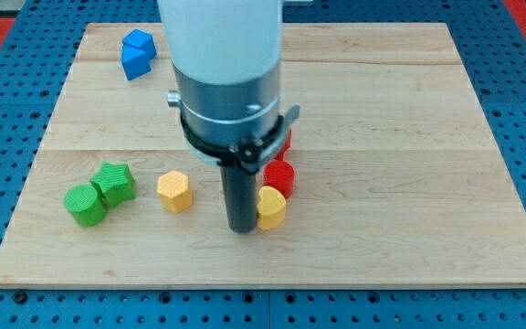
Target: Move green circle to the center left
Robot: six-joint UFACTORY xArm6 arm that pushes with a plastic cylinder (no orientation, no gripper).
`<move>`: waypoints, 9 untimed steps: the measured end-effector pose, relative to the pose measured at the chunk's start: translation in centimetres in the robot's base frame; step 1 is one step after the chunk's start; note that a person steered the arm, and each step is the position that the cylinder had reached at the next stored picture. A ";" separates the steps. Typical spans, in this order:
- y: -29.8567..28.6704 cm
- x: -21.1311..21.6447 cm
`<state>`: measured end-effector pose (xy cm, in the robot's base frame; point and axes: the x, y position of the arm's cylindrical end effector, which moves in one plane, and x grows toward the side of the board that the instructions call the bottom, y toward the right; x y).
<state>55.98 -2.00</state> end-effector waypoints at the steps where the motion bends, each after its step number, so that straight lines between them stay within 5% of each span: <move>1: 1.8 3.5; 4: -17.4 0.6; 9: -20.9 -9.9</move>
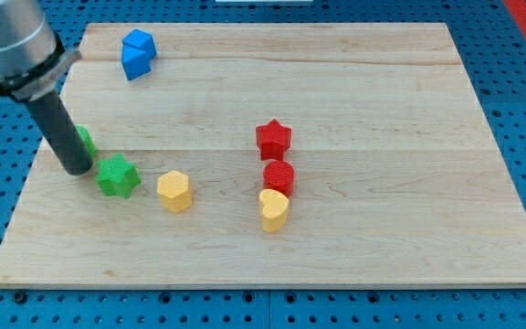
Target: Move green circle to the center left
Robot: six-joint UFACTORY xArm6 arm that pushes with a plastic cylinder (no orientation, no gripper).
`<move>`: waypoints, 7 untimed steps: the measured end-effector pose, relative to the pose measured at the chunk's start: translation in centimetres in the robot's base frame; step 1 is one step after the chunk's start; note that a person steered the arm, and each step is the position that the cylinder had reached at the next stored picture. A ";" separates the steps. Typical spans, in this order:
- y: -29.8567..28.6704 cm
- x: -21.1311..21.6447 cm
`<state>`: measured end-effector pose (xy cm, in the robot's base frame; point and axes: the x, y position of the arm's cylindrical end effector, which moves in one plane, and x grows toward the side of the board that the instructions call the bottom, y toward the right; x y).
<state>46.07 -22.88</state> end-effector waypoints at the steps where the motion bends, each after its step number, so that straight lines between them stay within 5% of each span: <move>1: 0.4 -1.9; 2: 1.9 -2.7; 4: 14.3 -2.7; 7: 22.0 -2.7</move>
